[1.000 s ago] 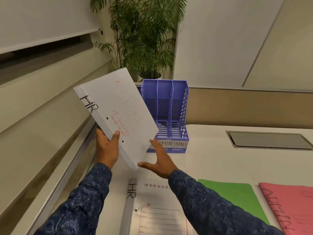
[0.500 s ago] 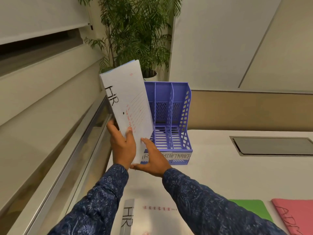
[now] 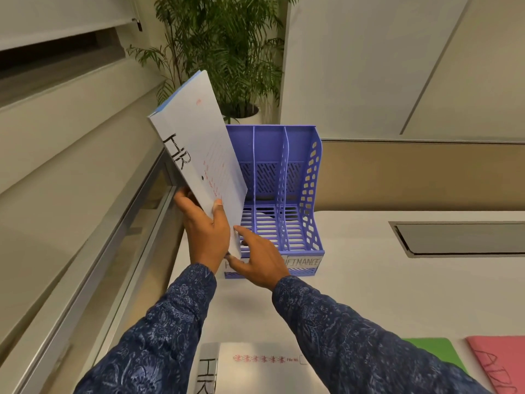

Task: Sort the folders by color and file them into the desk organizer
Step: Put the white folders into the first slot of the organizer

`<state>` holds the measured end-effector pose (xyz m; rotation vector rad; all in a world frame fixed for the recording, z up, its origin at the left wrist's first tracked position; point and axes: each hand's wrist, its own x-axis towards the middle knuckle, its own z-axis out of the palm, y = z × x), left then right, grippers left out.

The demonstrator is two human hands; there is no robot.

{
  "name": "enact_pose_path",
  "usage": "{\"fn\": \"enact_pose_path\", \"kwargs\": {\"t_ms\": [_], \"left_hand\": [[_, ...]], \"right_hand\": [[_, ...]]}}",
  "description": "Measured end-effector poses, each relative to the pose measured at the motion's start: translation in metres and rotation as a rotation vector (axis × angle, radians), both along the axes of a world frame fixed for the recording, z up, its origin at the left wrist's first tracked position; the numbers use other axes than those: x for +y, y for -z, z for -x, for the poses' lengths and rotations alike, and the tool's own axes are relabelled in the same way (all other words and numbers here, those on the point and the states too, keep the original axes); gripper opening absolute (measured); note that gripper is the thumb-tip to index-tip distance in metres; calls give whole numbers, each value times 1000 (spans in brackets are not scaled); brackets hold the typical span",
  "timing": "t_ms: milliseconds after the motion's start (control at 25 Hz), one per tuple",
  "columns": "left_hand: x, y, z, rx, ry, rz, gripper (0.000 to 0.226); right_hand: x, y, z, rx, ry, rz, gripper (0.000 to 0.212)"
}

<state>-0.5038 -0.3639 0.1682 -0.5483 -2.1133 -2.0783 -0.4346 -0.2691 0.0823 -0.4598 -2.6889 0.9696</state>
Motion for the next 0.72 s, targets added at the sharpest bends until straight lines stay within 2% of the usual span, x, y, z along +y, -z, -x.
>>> {"fn": "enact_pose_path", "kwargs": {"t_ms": [200,480,720], "left_hand": [[14,1,11,47,30,0,59],[21,-1,16,122,28,0,58],[18,0,19,100,82,13,62]], "right_hand": [[3,4,8,10,23,-88,61],[-1,6,9,33,42,-140,56],[1,5,15,-5,37,-197,51]]}}
